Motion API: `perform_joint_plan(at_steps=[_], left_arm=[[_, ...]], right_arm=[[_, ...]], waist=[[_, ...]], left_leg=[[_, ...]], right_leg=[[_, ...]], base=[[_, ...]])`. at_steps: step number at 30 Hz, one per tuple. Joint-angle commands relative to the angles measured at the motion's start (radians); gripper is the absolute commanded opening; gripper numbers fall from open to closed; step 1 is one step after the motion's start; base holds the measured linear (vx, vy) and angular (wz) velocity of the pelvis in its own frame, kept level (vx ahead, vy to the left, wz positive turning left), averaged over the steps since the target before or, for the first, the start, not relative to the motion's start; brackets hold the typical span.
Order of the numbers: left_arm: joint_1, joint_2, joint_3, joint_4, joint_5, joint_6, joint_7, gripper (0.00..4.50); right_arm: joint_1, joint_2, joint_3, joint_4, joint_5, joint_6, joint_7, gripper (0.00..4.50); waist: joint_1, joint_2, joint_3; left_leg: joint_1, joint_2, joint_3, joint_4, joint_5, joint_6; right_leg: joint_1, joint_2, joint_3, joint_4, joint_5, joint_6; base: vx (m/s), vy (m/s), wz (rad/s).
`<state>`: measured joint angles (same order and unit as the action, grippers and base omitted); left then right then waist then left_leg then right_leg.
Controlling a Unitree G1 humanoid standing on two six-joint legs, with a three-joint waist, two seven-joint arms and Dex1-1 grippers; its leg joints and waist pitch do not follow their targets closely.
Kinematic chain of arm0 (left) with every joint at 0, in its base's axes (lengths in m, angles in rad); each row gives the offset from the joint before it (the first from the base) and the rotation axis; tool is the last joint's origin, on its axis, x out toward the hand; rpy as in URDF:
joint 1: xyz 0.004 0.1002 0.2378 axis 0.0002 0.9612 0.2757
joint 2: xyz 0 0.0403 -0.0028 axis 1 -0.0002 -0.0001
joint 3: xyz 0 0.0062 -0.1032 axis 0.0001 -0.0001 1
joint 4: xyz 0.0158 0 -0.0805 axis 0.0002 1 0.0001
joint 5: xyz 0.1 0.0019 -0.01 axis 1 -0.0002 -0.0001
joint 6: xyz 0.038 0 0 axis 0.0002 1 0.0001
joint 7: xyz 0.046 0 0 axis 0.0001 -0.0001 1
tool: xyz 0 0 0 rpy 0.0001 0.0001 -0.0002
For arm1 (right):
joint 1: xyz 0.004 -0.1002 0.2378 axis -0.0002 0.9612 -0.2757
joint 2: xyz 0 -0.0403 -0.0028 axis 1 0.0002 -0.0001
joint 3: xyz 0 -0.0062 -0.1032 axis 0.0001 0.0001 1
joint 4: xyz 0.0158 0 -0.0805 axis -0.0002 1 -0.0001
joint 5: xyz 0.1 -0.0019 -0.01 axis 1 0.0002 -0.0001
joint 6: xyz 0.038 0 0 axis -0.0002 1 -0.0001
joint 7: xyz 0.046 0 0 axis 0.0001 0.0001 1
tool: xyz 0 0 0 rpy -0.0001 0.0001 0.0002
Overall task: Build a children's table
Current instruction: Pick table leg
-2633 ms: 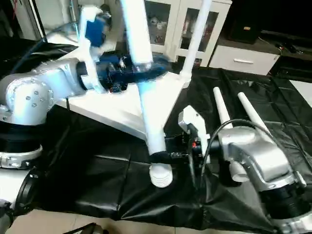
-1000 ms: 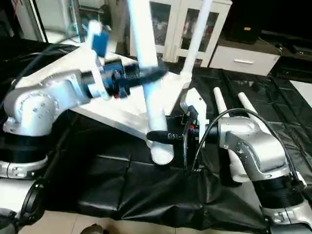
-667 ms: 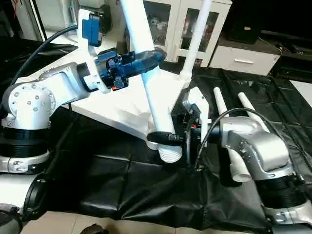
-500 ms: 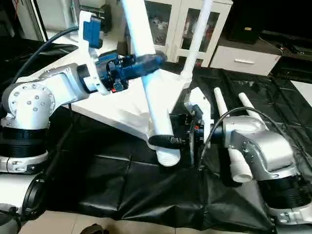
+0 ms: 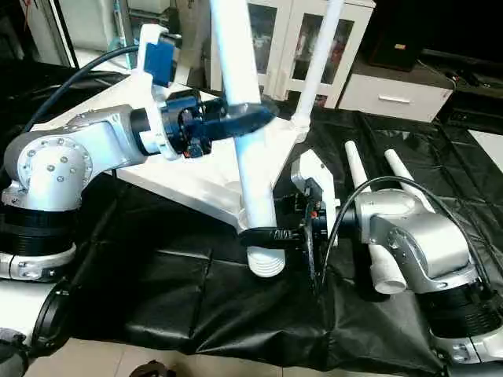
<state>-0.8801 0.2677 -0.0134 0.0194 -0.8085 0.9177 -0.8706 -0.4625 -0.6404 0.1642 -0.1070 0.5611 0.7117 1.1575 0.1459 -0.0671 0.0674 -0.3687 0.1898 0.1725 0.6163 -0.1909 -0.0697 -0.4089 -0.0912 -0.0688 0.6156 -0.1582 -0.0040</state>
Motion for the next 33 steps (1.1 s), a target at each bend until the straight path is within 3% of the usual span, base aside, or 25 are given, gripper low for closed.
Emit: perform_joint_plan(at_steps=[1,9,22,23,24,25,31,33], left_arm=[[-0.005,0.004,-0.028,-0.031,0.012,-0.007,-0.022,1.72],[-0.004,0.009,-0.056,-0.038,0.027,-0.018,-0.045,1.72],[-0.007,0.031,-0.089,-0.045,0.080,-0.043,-0.036,1.72],[-0.005,0.028,-0.077,-0.042,0.071,-0.034,-0.030,2.28],[-0.004,0.026,-0.067,-0.037,0.066,-0.028,-0.021,2.42],[0.001,0.036,-0.067,-0.043,0.064,-0.027,-0.033,2.42],[0.024,0.059,-0.036,-0.043,0.057,-0.036,-0.034,2.87],[0.037,0.074,-0.035,-0.044,0.068,-0.052,-0.045,3.07]], right_arm=[[-0.004,-0.006,-0.007,-0.011,0.003,0.006,0.002,2.66],[0.000,-0.017,0.009,-0.017,-0.004,0.008,0.015,1.93],[0.010,-0.009,0.009,-0.014,-0.027,-0.010,-0.005,1.85],[0.010,-0.005,0.004,-0.011,-0.029,-0.010,-0.013,1.85],[0.011,-0.002,0.001,-0.010,-0.030,-0.011,-0.018,1.85],[0.012,0.002,-0.004,-0.008,-0.031,-0.015,-0.026,1.85],[0.014,0.032,-0.058,0.016,-0.040,-0.034,-0.103,1.85],[0.015,0.040,-0.071,0.026,-0.048,-0.040,-0.129,1.85]], waist=[[0.001,0.002,-0.074],[0.000,0.004,-0.074],[-0.001,0.006,-0.075],[-0.001,0.008,-0.075],[-0.001,0.010,-0.075],[-0.002,0.008,-0.075],[-0.005,0.021,-0.076],[-0.005,0.021,-0.076]], left_leg=[[0.011,0.036,-0.010,-0.081,-0.191,-0.035],[0.012,0.036,-0.009,-0.081,-0.190,-0.038],[0.012,0.036,-0.010,-0.082,-0.192,-0.040],[0.012,0.036,-0.010,-0.082,-0.193,-0.040],[0.012,0.036,-0.010,-0.082,-0.195,-0.042],[0.013,0.036,-0.010,-0.081,-0.199,-0.043],[0.015,0.035,-0.012,-0.083,-0.220,-0.055],[0.015,0.035,-0.012,-0.083,-0.217,-0.057]], right_leg=[[0.053,-0.056,0.040,-0.066,-0.276,-0.171],[0.052,-0.056,0.040,-0.064,-0.267,-0.176],[0.053,-0.055,0.040,-0.065,-0.264,-0.174],[0.053,-0.056,0.040,-0.064,-0.263,-0.176],[0.053,-0.055,0.040,-0.063,-0.257,-0.179],[0.053,-0.055,0.040,-0.064,-0.257,-0.181],[0.051,-0.054,0.039,-0.064,-0.255,-0.183],[0.052,-0.051,0.039,-0.062,-0.239,-0.185]], base=[[0.000,0.000,0.00],[0.000,0.000,0.00],[0.000,0.000,0.00],[0.000,0.000,0.00],[0.000,0.000,0.00],[0.000,0.000,0.00],[0.000,0.000,0.00],[0.000,0.000,0.00]])
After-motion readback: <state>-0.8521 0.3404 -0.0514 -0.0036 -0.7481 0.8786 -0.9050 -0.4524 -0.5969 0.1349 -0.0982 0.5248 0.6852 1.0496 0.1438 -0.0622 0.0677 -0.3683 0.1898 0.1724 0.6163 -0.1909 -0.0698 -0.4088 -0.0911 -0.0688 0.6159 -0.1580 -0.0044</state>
